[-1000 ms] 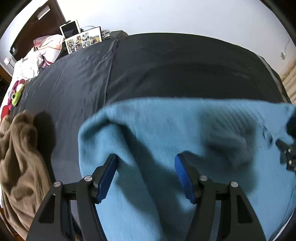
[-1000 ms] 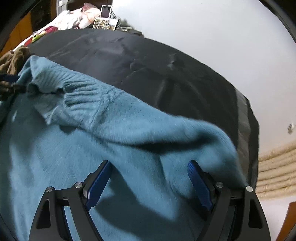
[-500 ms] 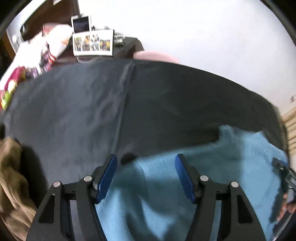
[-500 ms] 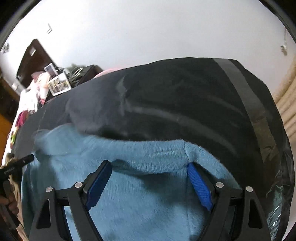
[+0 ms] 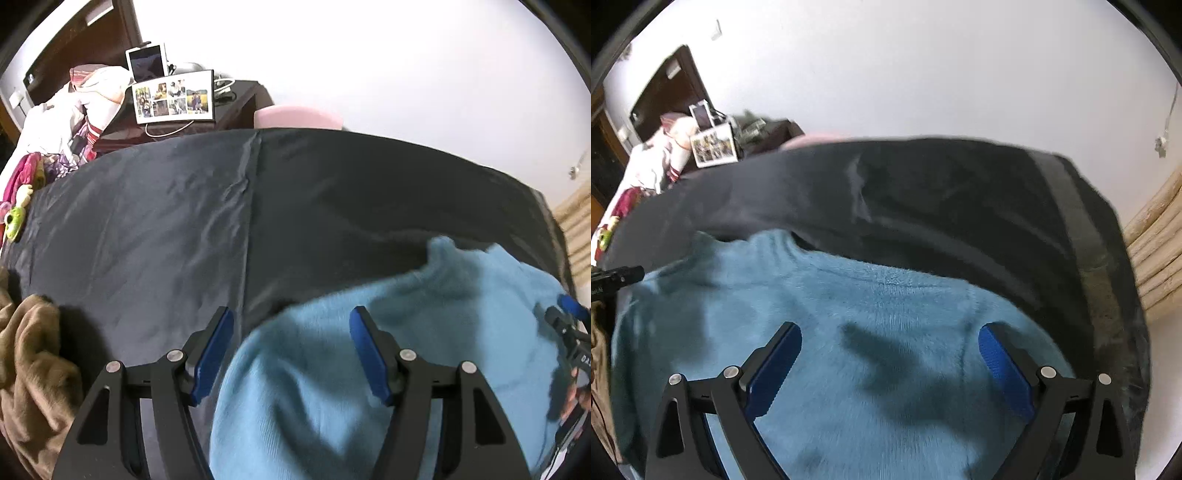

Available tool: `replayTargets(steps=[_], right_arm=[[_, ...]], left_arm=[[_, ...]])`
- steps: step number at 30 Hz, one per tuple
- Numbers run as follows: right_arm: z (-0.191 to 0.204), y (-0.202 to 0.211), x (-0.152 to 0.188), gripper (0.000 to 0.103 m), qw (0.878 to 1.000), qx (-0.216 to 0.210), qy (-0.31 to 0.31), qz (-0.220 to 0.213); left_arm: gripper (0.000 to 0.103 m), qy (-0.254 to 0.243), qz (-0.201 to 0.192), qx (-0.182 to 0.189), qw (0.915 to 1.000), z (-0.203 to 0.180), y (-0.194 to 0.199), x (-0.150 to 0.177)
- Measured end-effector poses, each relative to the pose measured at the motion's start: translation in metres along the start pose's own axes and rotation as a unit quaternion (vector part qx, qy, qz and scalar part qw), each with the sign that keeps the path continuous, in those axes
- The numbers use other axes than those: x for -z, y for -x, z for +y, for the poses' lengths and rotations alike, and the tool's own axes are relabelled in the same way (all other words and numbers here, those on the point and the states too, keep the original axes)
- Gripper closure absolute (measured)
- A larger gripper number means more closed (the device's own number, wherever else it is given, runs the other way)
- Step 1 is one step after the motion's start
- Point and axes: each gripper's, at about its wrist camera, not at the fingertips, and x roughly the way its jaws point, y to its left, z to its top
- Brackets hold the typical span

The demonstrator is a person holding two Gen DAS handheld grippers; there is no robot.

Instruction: Fold clothes

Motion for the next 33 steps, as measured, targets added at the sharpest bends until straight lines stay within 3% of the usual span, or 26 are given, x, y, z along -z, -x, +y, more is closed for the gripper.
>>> replayTargets(steps=[5, 12, 18, 25, 33], right_arm=[[0.006, 0.037, 0.02, 0.005, 0.999, -0.031, 0.021, -0.008], [0.026, 0.075, 0.082, 0.005, 0.997, -0.064, 0.053, -0.002], [0.051, 0.094, 0.142, 0.005, 0.992, -0.087, 0.094, 0.022], [0.075, 0.09, 0.196, 0.005, 0.984, -0.105, 0.13, 0.055], [0.081, 0.076, 0.219, 0.005, 0.983, -0.09, 0.142, 0.068]], left_arm=[[0.029, -0.003, -0.006, 0.005, 1.0, 0.009, 0.046, 0.042], [0.027, 0.014, -0.002, -0.005, 0.9999, 0.037, 0.089, 0.117], [0.025, 0.032, 0.005, 0.001, 0.9995, 0.058, 0.124, 0.211], [0.024, 0.079, 0.058, -0.006, 0.9952, 0.07, 0.136, 0.324], [0.024, 0.099, 0.077, 0.009, 0.9921, 0.063, 0.126, 0.386]])
